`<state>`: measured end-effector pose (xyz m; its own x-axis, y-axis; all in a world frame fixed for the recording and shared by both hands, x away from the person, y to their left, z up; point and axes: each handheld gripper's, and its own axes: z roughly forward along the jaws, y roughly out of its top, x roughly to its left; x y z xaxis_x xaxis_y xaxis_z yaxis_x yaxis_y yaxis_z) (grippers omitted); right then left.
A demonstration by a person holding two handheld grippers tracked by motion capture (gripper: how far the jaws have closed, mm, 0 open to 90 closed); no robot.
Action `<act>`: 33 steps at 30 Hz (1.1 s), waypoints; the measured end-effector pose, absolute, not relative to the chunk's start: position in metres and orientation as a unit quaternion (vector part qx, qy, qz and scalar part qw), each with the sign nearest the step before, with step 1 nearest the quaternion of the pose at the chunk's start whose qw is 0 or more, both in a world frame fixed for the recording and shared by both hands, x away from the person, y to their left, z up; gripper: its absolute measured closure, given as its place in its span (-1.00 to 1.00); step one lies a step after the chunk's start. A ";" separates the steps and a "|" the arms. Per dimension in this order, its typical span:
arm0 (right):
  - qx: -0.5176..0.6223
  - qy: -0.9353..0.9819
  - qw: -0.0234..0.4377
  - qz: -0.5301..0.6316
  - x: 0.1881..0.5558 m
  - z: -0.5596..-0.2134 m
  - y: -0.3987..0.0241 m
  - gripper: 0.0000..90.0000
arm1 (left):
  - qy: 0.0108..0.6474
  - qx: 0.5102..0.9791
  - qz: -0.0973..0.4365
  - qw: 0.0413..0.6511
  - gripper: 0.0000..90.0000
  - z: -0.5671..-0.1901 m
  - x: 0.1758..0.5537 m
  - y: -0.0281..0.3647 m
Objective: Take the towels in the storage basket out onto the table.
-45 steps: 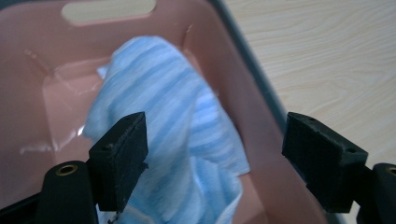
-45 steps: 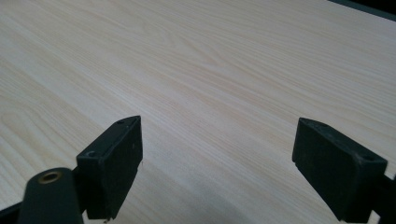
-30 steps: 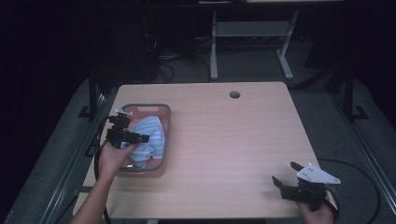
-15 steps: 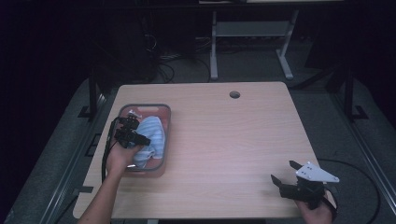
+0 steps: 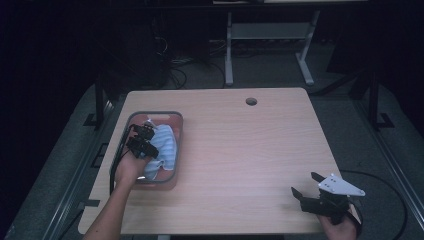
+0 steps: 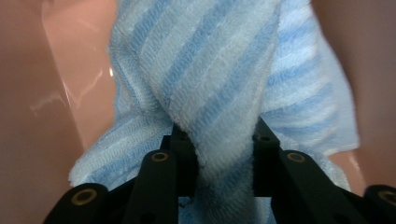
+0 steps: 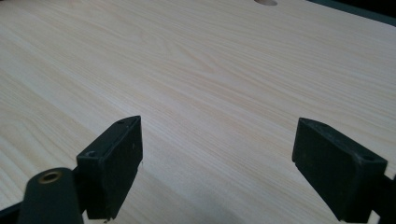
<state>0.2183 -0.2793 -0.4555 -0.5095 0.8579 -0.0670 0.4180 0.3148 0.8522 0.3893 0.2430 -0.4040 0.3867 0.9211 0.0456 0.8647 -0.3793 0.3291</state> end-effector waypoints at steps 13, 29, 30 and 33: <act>0.413 0.768 0.269 0.409 0.220 -0.456 -0.278 -0.65 | 0.548 0.806 0.116 0.194 0.58 -0.380 0.377 0.260; 0.413 0.767 0.269 0.411 0.221 -0.455 -0.276 -0.65 | 0.552 0.783 0.112 0.264 0.58 -0.345 0.365 0.274; 0.413 0.767 0.269 0.411 0.221 -0.455 -0.276 -0.65 | 0.552 0.783 0.112 0.264 0.58 -0.345 0.365 0.274; 0.411 0.767 0.271 0.411 0.220 -0.455 -0.277 -0.65 | 0.549 0.781 0.109 0.278 0.58 -0.337 0.363 0.274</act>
